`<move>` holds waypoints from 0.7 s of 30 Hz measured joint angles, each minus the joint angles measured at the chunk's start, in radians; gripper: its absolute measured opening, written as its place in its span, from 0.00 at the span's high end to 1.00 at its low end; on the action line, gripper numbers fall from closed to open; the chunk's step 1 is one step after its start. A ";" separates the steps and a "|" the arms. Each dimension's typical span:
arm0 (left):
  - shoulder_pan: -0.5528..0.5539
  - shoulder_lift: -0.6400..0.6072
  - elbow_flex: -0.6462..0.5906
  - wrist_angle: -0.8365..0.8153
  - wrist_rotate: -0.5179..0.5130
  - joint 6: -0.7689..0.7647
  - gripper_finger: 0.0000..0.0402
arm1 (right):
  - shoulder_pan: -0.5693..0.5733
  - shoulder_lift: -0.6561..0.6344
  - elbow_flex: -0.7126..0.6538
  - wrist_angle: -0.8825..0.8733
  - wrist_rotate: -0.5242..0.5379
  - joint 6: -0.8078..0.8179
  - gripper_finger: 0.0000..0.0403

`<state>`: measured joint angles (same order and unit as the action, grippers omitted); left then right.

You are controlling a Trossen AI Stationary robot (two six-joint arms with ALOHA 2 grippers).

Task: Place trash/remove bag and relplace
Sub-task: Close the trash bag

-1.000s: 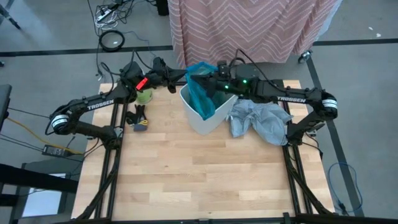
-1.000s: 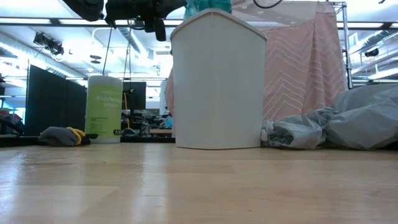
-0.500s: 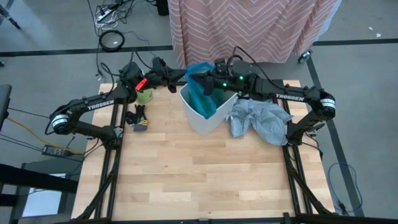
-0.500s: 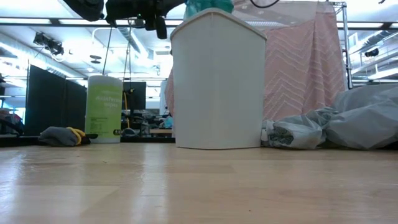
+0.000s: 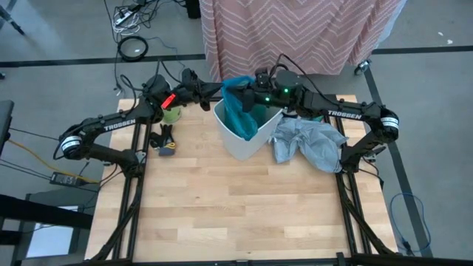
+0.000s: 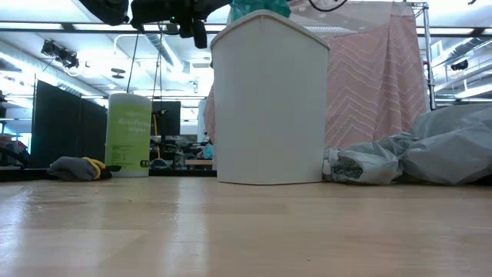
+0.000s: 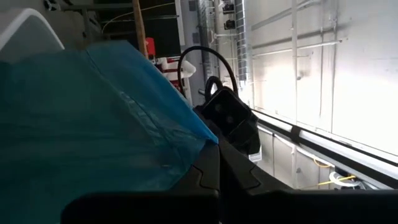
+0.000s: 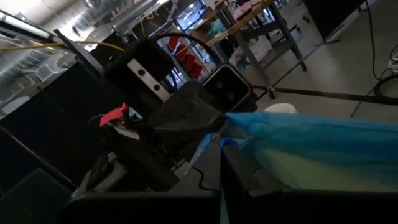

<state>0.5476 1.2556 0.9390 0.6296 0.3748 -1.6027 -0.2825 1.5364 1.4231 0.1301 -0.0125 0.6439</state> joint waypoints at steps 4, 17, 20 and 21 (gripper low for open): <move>0.000 0.000 0.000 -0.005 0.000 0.001 1.00 | 0.000 0.000 0.000 -0.005 -0.008 -0.001 1.00; -0.001 0.000 0.000 -0.008 0.000 0.001 1.00 | -0.003 0.000 0.000 -0.050 -0.009 -0.019 1.00; -0.001 0.000 0.000 -0.008 -0.001 0.001 1.00 | -0.003 0.000 0.000 -0.055 -0.009 -0.020 1.00; -0.001 0.000 0.000 -0.007 -0.001 0.001 1.00 | -0.003 0.000 0.000 -0.061 -0.009 -0.020 1.00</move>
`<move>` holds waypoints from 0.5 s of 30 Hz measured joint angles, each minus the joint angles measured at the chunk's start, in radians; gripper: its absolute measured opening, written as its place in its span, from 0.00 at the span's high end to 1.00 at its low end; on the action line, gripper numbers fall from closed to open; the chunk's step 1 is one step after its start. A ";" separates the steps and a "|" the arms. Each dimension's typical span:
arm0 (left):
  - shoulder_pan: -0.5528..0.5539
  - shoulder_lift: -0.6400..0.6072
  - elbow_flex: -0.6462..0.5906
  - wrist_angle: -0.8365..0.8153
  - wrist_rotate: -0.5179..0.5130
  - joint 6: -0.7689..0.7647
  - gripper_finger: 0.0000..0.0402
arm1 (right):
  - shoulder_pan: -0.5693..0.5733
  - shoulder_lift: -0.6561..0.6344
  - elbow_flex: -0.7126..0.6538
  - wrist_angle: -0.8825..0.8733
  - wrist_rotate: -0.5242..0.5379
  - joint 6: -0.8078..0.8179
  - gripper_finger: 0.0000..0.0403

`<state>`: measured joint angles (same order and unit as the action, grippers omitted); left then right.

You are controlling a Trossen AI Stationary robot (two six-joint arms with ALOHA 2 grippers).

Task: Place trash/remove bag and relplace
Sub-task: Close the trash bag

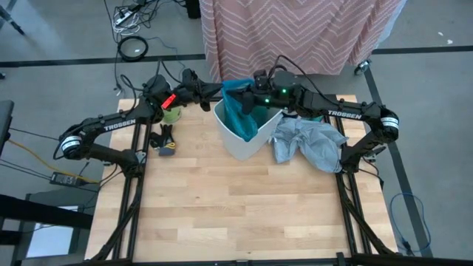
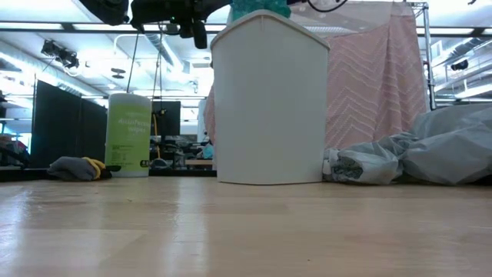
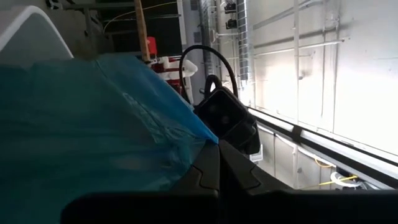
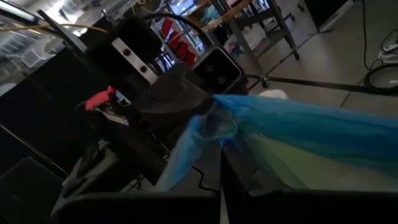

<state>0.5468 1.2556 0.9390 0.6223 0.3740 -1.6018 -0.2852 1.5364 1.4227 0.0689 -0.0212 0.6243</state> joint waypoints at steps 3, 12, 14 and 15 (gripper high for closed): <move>-0.002 0.000 0.000 0.015 -0.001 -0.004 1.00 | 0.000 0.000 0.000 -0.030 0.000 0.000 1.00; -0.013 0.000 0.000 0.009 -0.006 -0.001 1.00 | 0.007 0.041 -0.001 -0.025 -0.022 0.027 1.00; -0.012 0.000 0.000 0.011 -0.002 0.002 1.00 | 0.008 0.032 -0.001 -0.025 -0.011 0.027 1.00; -0.012 0.000 0.000 0.011 -0.002 0.002 1.00 | 0.008 0.027 -0.001 -0.028 -0.008 0.027 1.00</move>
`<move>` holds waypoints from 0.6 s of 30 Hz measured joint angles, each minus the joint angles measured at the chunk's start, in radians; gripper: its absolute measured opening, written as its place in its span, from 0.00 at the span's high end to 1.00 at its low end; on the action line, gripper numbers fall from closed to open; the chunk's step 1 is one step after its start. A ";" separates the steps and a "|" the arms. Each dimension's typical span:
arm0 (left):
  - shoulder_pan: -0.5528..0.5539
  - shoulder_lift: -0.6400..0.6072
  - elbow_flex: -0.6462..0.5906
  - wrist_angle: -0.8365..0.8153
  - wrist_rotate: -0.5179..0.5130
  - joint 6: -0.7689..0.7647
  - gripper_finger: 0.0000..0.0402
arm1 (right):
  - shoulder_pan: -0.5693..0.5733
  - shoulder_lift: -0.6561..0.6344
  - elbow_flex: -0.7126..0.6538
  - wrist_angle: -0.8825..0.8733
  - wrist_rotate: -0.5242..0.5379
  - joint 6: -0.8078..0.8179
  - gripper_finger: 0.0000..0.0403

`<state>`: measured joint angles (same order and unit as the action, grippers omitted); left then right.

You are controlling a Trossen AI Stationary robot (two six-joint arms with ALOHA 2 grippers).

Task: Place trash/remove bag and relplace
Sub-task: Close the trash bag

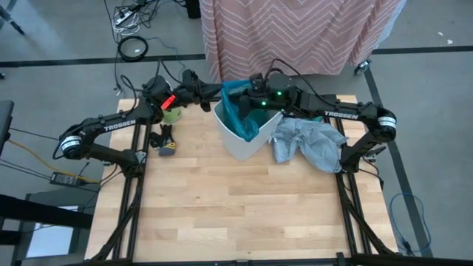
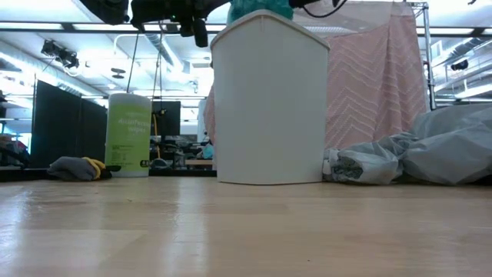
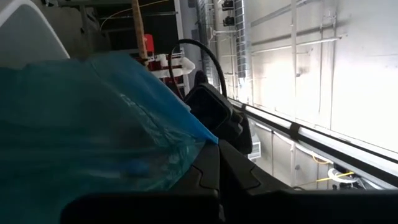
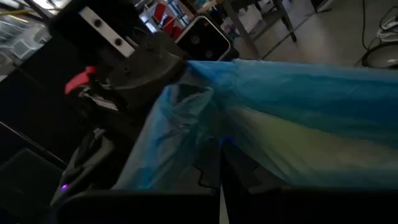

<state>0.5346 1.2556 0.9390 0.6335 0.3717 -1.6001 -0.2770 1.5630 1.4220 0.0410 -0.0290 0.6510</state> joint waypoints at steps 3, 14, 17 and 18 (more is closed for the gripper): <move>0.001 0.000 0.000 0.006 -0.001 0.001 1.00 | -0.003 -0.020 0.000 -0.003 0.007 0.000 1.00; -0.006 0.000 0.000 -0.002 -0.023 0.019 1.00 | -0.013 -0.085 0.001 -0.039 0.050 -0.047 1.00; -0.008 0.000 0.000 -0.003 -0.025 0.021 1.00 | -0.015 -0.066 0.001 -0.037 0.029 -0.040 1.00; -0.008 0.000 0.000 -0.003 -0.026 0.021 1.00 | -0.015 -0.054 0.001 -0.022 0.029 -0.039 1.00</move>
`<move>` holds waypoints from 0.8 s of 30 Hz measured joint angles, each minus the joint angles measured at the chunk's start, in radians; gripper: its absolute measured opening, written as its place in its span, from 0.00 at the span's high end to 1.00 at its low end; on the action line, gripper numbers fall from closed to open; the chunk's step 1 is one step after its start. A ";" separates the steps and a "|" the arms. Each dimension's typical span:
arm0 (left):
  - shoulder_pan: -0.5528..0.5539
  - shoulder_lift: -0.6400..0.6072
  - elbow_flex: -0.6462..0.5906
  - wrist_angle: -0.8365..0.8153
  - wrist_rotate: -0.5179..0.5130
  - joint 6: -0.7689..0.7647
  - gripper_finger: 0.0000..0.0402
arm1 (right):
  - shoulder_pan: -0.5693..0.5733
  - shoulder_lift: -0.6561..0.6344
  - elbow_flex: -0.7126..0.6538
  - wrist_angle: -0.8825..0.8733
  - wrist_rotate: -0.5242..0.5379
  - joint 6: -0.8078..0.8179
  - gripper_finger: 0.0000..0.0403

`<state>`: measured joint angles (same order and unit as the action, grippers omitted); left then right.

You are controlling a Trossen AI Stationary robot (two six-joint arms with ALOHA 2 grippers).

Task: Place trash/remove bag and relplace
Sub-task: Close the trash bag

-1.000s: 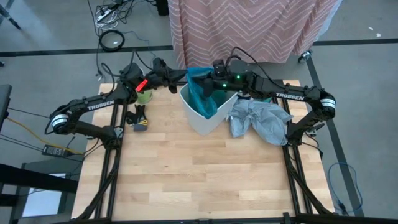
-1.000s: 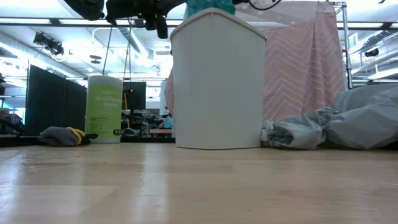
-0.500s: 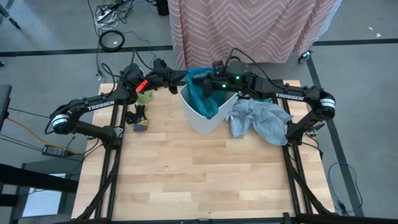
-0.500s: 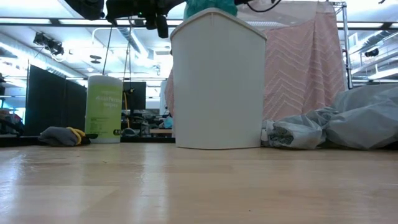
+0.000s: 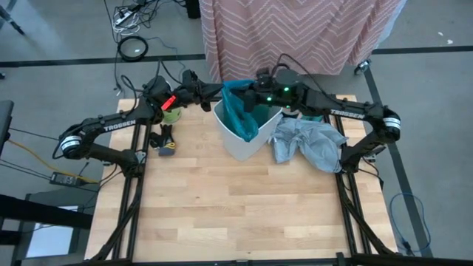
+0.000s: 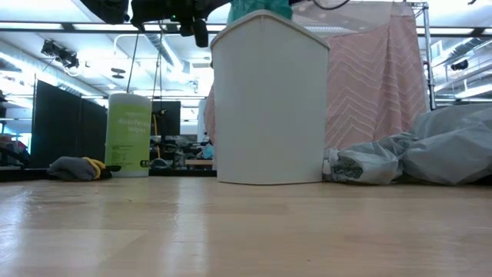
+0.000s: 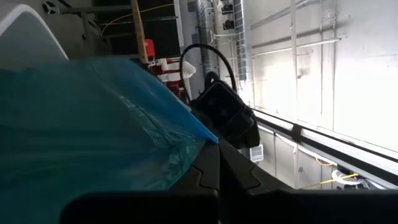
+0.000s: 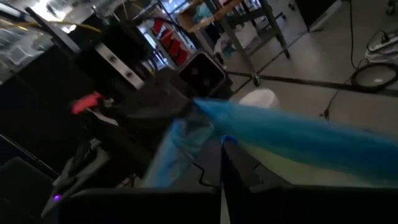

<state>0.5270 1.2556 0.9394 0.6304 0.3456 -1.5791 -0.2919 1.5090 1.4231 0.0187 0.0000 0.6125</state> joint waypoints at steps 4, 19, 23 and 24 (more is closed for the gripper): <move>0.000 0.000 0.000 -0.004 -0.002 0.000 1.00 | 0.000 0.027 -0.001 0.062 -0.025 0.018 1.00; 0.001 0.000 0.000 -0.023 -0.004 0.004 0.99 | -0.011 0.021 0.000 0.092 -0.034 0.022 1.00; 0.001 0.000 0.000 -0.022 -0.003 0.004 0.99 | -0.011 0.028 0.000 0.108 -0.035 0.023 1.00; 0.001 0.000 0.000 -0.021 -0.004 0.004 0.99 | -0.011 0.029 0.000 0.111 -0.036 0.024 1.00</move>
<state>0.5282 1.2560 0.9394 0.6094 0.3417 -1.5754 -0.3031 1.5375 1.4231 0.1300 -0.0362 0.6366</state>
